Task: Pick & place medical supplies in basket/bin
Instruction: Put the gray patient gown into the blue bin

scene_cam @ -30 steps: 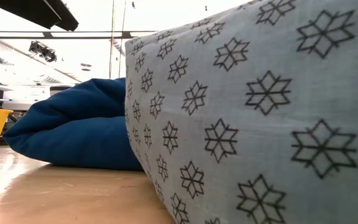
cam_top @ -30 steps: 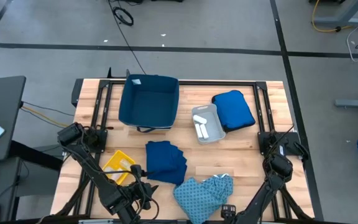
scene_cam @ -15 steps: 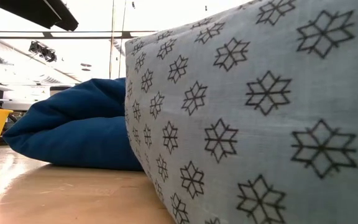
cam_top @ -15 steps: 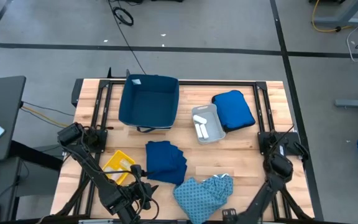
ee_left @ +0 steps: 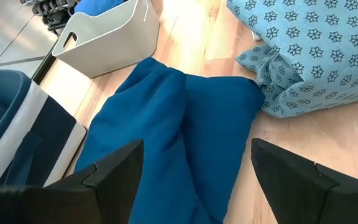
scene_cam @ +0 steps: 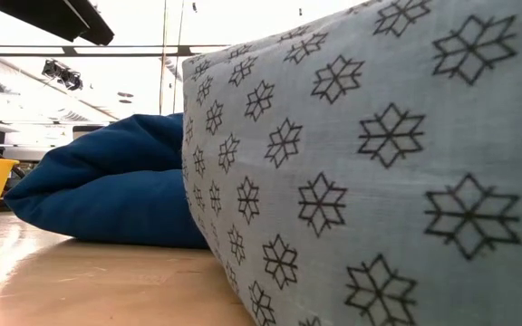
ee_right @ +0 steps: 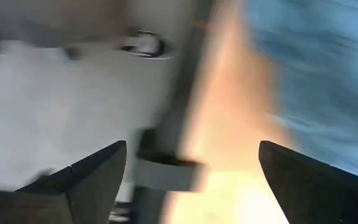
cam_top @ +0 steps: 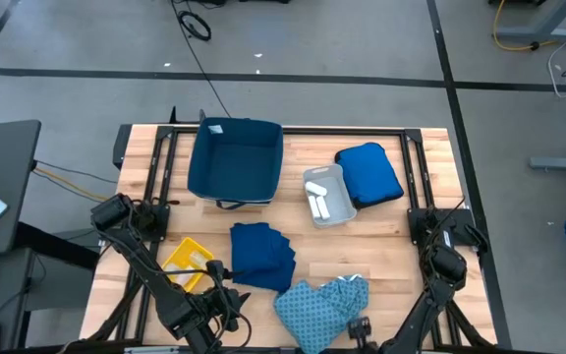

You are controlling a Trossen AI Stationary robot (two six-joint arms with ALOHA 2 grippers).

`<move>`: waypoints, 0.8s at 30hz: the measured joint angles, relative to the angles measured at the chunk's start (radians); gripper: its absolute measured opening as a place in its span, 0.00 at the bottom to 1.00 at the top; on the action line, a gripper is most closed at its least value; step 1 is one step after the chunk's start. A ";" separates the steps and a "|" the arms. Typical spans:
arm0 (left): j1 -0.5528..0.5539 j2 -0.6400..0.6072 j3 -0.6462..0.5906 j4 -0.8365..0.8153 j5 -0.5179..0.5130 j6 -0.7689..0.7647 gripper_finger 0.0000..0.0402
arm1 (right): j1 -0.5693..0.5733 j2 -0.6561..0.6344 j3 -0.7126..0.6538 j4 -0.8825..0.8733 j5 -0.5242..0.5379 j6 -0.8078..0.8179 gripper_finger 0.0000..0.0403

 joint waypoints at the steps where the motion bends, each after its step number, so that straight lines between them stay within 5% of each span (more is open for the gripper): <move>1: 0.000 0.000 0.000 0.000 -0.001 0.000 0.74 | 0.003 0.000 0.000 -0.044 0.046 0.016 0.93; 6: 0.000 0.000 0.000 0.000 -0.001 0.002 0.74 | 0.061 0.000 0.000 -0.180 0.338 0.029 0.93; 14: 0.001 0.000 0.000 0.000 -0.001 0.002 0.74 | 0.129 0.000 0.000 -0.198 0.617 0.015 0.93; 21: 0.001 0.000 0.000 0.000 -0.007 -0.005 0.74 | 0.158 0.112 -0.001 -0.033 0.702 -0.293 0.93; 24: 0.001 0.000 0.000 0.000 -0.007 -0.008 0.74 | 0.146 0.151 -0.001 -0.049 0.707 -0.302 0.93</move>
